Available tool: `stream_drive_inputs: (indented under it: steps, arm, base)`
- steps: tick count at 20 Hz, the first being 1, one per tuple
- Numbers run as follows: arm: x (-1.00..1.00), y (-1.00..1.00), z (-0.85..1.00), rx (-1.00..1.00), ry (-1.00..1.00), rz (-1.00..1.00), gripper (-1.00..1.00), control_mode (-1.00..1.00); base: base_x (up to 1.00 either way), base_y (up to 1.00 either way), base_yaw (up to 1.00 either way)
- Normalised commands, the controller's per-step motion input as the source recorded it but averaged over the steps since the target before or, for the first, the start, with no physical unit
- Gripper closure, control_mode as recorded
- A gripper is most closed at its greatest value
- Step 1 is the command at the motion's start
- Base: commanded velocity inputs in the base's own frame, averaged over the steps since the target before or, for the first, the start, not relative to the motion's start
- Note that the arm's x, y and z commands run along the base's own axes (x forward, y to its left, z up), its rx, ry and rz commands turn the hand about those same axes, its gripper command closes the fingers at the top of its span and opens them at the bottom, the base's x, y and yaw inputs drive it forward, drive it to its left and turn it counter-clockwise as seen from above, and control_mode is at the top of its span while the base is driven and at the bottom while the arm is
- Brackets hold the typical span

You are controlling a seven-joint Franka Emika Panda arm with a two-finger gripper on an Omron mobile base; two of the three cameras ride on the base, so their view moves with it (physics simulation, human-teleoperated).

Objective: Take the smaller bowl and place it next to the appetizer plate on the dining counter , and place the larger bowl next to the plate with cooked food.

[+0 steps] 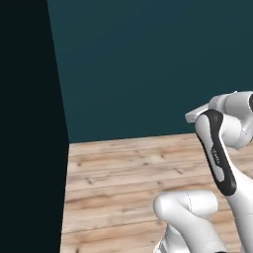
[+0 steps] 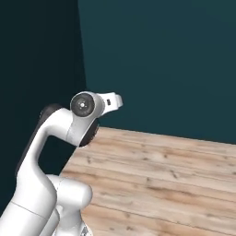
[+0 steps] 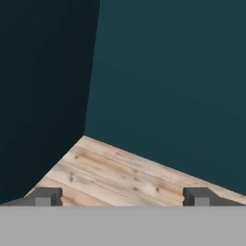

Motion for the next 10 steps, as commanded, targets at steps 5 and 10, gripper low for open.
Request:
stream_drive_inputs:
  steps: [5, 10]
  arm:
    - [0.0, 0.0, 0.0, 0.0, 0.0, 0.0, -1.0, 1.0]
    - [0.0, 0.0, 0.0, 0.0, 0.0, 0.0, -1.0, 1.0]
  base:
    - [0.12, -0.28, -0.38]
    - [0.36, -0.09, -0.44]
